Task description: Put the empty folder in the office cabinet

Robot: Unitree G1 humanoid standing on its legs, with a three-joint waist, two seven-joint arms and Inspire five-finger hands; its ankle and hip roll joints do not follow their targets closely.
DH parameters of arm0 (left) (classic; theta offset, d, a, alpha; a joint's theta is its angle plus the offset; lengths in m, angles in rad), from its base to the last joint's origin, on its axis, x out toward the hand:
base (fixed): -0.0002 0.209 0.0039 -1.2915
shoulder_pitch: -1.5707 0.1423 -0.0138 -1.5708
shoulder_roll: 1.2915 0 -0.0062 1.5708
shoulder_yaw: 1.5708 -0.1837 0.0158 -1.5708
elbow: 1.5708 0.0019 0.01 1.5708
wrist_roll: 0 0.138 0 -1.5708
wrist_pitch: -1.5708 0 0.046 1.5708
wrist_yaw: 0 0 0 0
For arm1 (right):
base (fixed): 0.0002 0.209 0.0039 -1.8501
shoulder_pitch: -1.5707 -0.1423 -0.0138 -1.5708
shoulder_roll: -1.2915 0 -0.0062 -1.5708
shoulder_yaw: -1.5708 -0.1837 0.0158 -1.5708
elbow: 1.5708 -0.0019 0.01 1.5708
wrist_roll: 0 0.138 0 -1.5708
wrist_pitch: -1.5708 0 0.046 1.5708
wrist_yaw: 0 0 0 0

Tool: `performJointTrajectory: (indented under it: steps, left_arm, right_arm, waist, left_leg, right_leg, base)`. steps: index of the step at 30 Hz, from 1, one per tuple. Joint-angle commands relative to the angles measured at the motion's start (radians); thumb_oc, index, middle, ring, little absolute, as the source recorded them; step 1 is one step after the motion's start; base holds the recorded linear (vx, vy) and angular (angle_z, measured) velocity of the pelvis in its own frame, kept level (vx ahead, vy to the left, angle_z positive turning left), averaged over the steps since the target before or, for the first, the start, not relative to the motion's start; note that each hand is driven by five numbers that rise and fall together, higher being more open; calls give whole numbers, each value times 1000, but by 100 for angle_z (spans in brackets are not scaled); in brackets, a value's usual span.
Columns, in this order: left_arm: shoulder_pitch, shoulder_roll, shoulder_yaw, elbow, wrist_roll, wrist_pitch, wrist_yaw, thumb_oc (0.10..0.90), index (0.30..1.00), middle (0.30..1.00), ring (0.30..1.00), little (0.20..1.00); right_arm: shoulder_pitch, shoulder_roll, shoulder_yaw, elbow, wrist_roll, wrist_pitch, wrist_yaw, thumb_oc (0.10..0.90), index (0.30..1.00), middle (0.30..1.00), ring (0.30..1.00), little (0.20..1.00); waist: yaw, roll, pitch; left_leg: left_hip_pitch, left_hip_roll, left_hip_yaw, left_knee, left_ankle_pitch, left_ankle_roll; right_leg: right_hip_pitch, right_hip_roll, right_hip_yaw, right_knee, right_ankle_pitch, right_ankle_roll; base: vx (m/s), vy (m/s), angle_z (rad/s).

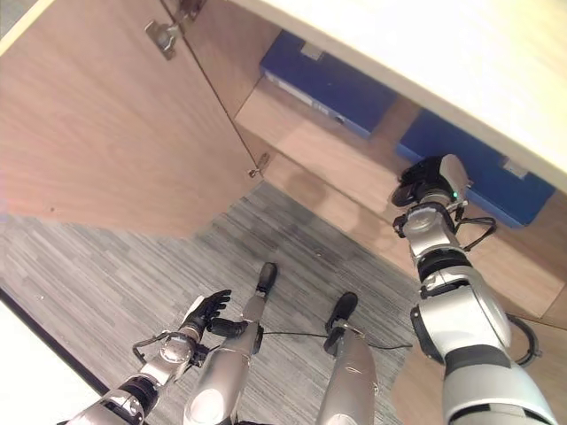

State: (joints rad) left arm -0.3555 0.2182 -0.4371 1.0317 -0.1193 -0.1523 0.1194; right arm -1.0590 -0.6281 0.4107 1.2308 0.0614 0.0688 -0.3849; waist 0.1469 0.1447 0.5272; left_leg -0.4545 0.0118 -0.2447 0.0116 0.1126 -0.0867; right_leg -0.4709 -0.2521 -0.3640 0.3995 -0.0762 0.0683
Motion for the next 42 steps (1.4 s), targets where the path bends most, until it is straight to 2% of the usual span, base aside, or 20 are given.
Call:
performJointTrajectory:
  steps: [1, 3, 4, 5, 6, 7, 8, 12, 13, 14, 15, 16, 19, 20, 26, 29, 31, 32, 36, 42]
  left_arm:
    - [306, 294, 6, -31, 4, 2, -109, 800, 900, 900, 900, 900]
    - [430, 435, 8, -283, -52, -48, -185, 800, 900, 900, 900, 900]
    - [496, 538, 14, -385, -84, -59, -238, 800, 900, 900, 900, 900]
    - [502, 545, 15, -390, -85, -56, -239, 800, 900, 900, 900, 900]
    - [527, 595, 25, -415, -90, -51, -292, 800, 900, 900, 900, 900]
    - [512, 567, 24, -387, -77, -45, -294, 800, 900, 900, 900, 900]
    - [511, 569, 21, -386, -77, -46, -294, 800, 900, 900, 900, 900]
    - [492, 476, 42, -312, -33, -35, -289, 800, 900, 900, 900, 900]
    - [490, 418, 67, -266, -11, -28, -282, 800, 900, 900, 900, 900]
    - [490, 419, 67, -266, -10, -29, -282, 800, 900, 900, 900, 900]
    - [489, 379, 94, -229, 6, -22, -272, 800, 900, 900, 900, 900]
    - [491, 379, 94, -227, 7, -23, -271, 800, 900, 900, 900, 900]
    - [496, 334, 149, -167, 40, -15, -257, 800, 900, 900, 900, 900]
    - [498, 334, 150, -166, 41, -16, -257, 800, 900, 900, 900, 900]
    - [506, 294, 201, -114, 90, -13, -241, 800, 900, 900, 900, 900]
    - [500, 279, 230, -102, 101, -15, -236, 800, 900, 900, 900, 900]
    - [478, 278, 234, -131, 90, -28, -233, 800, 900, 900, 900, 900]
    - [478, 280, 237, -132, 89, -30, -230, 800, 900, 900, 900, 900]
    - [462, 243, 266, -102, 57, -24, -206, 800, 900, 900, 900, 900]
    - [466, 186, 310, -68, -4, -24, -167, 800, 900, 900, 900, 900]
  right_arm:
    - [-100, -226, -1, -64, -5, -63, -36, 400, 300, 300, 300, 300]
    - [-44, -254, -37, -117, -7, -86, -33, 400, 300, 300, 300, 300]
    - [27, -250, -82, -128, -5, -99, -32, 400, 300, 300, 300, 300]
    - [35, -248, -90, -132, -6, -99, -33, 400, 300, 300, 300, 300]
    - [161, -221, -169, -241, 25, -133, -36, 400, 300, 300, 300, 300]
    - [250, -183, -231, -329, 48, -157, -47, 400, 300, 300, 300, 300]
    - [260, -183, -238, -336, 46, -155, -47, 400, 300, 300, 300, 300]
    - [506, -61, -361, -566, 10, -196, -50, 400, 300, 300, 300, 300]
    - [608, 13, -388, -654, -23, -210, -36, 436, 354, 354, 354, 354]
    - [611, 14, -390, -656, -24, -209, -36, 507, 460, 460, 460, 460]
    - [656, 49, -395, -708, -50, -210, -28, 800, 900, 900, 900, 900]
    - [662, 52, -395, -714, -52, -207, -29, 800, 900, 900, 900, 900]
    - [763, 123, -404, -787, -64, -217, 12, 800, 900, 900, 900, 900]
    - [767, 125, -404, -791, -65, -215, 12, 800, 900, 900, 900, 900]
    - [878, 207, -389, -845, -66, -217, 81, 800, 900, 900, 900, 900]
    - [955, 241, -371, -876, -71, -219, 131, 800, 900, 900, 900, 900]
    - [1040, 267, -372, -878, -50, -237, 159, 800, 900, 900, 900, 900]
    - [1053, 264, -374, -874, -48, -242, 161, 800, 900, 900, 900, 900]
    - [1118, 285, -370, -896, -29, -251, 187, 800, 900, 900, 900, 900]
    - [1136, 279, -312, -897, -35, -261, 211, 800, 900, 900, 900, 900]
  waist:
    - [68, 42, -7]
    - [79, 73, -7]
    - [84, 87, -8]
    - [86, 84, -11]
    - [93, 68, -34]
    - [93, 46, -53]
    - [96, 45, -55]
    - [71, -26, -100]
    - [46, -68, -130]
    - [47, -67, -131]
    - [27, -90, -160]
    - [30, -90, -162]
    - [8, -125, -216]
    - [10, -126, -216]
    - [-12, -150, -264]
    - [-28, -159, -291]
    - [-68, -167, -318]
    - [-65, -169, -327]
    - [-72, -170, -364]
    - [-52, -163, -375]
  left_leg:
    - [118, 20, 16, -30, -36, -5]
    - [125, 14, 10, -29, -37, -4]
    - [132, 8, 2, -25, -40, -2]
    - [133, 8, 2, -25, -40, -2]
    - [139, 5, -8, -14, -49, 0]
    - [145, 6, -8, -8, -56, 0]
    - [146, 6, -9, -8, -57, 0]
    - [197, 18, 4, -4, -77, 1]
    - [235, 32, 30, -9, -86, 4]
    - [232, 32, 30, -9, -79, 5]
    - [253, 40, 48, -21, -82, 6]
    - [256, 42, 51, -24, -82, 6]
    - [305, 56, 90, -42, -84, 10]
    - [308, 57, 93, -44, -84, 10]
    - [390, 65, 125, -69, -97, 27]
    - [427, 61, 124, -71, -102, 32]
    - [400, 28, 92, -39, -85, 39]
    - [396, 17, 81, -33, -84, 40]
    - [393, 7, 39, -38, -69, 18]
    - [356, 19, -10, -28, -38, -26]
  right_leg:
    - [26, -76, 46, 132, -67, 116]
    - [38, -86, 33, 132, -62, 125]
    - [50, -93, 29, 131, -60, 129]
    - [51, -93, 28, 130, -60, 129]
    - [70, -99, 19, 119, -51, 134]
    - [89, -98, 15, 102, -45, 135]
    - [91, -98, 14, 100, -45, 135]
    - [171, -79, 14, 32, -15, 132]
    - [221, -65, 21, -32, 16, 133]
    - [222, -63, 20, -41, 27, 132]
    - [246, -54, 29, -101, 52, 137]
    - [250, -50, 31, -109, 56, 137]
    - [297, -20, 60, -190, 81, 138]
    - [299, -19, 62, -193, 82, 138]
    - [330, -12, 79, -166, 80, 150]
    - [361, 0, 95, -134, 52, 157]
    - [394, 142, 309, -146, -35, 142]
    - [405, 153, 331, -156, -41, 127]
    - [466, 176, 326, -218, -76, 87]
    - [541, 180, 268, -335, -57, 68]
  base:
    - [3, 45, 18]
    - [-10, 40, 35]
    - [-21, 22, 12]
    - [-8, 10, 43]
    - [22, 21, 62]
    - [22, 21, 61]
    - [36, 51, 25]
    - [58, 72, 12]
    - [57, 114, -12]
    - [57, 139, -37]
    - [14, 66, -41]
    - [56, 76, -41]
    - [47, 82, -47]
    - [31, 73, -54]
    - [24, 69, -34]
    - [27, 69, -13]
    - [-19, 64, 41]
    - [-30, 29, 76]
    - [50, -63, 40]
    - [-43, -76, 49]
